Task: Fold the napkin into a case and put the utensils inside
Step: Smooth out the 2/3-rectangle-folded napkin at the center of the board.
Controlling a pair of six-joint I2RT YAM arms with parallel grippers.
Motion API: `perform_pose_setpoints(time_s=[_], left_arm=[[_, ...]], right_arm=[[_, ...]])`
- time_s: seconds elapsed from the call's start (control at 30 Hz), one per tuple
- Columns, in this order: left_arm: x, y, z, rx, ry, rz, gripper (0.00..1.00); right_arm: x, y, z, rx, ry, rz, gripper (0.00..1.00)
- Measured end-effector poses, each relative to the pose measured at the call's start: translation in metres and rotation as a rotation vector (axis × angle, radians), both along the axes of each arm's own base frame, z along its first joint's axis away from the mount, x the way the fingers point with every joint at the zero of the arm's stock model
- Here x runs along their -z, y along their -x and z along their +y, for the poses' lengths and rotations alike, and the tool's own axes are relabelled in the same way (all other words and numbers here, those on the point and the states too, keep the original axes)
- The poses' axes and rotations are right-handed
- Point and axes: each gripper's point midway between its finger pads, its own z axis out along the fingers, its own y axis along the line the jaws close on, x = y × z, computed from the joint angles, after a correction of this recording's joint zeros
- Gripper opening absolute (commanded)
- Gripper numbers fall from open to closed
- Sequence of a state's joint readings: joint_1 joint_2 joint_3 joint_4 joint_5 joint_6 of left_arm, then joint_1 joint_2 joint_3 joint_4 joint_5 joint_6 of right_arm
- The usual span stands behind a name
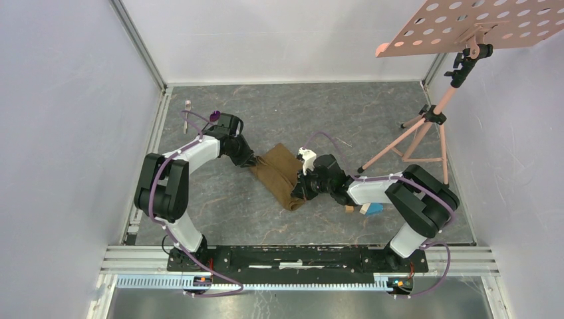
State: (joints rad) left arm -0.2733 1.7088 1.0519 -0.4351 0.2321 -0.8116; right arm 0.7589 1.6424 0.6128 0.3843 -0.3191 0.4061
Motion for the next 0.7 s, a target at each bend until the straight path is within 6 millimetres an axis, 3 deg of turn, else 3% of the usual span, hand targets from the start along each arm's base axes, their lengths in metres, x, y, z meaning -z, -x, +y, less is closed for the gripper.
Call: perform_pose_setpoints(time_s=[0.4,0.53,0.7], left_arm=[[0.000,-0.002,-0.003,0.019,0.007,-0.001,0.28],[0.010,-0.008,-0.005,0.020,0.002,0.019,0.26],[0.023,-0.006,-0.005,0.020,-0.006,0.048,0.25]], right_arm=[[0.003,0.004,0.001,0.007,-0.016,0.035,0.01],[0.007,0.003,-0.003,0.011,0.015,0.025,0.18],[-0.001,-0.006,-0.009,0.013,0.076,-0.021,0.48]])
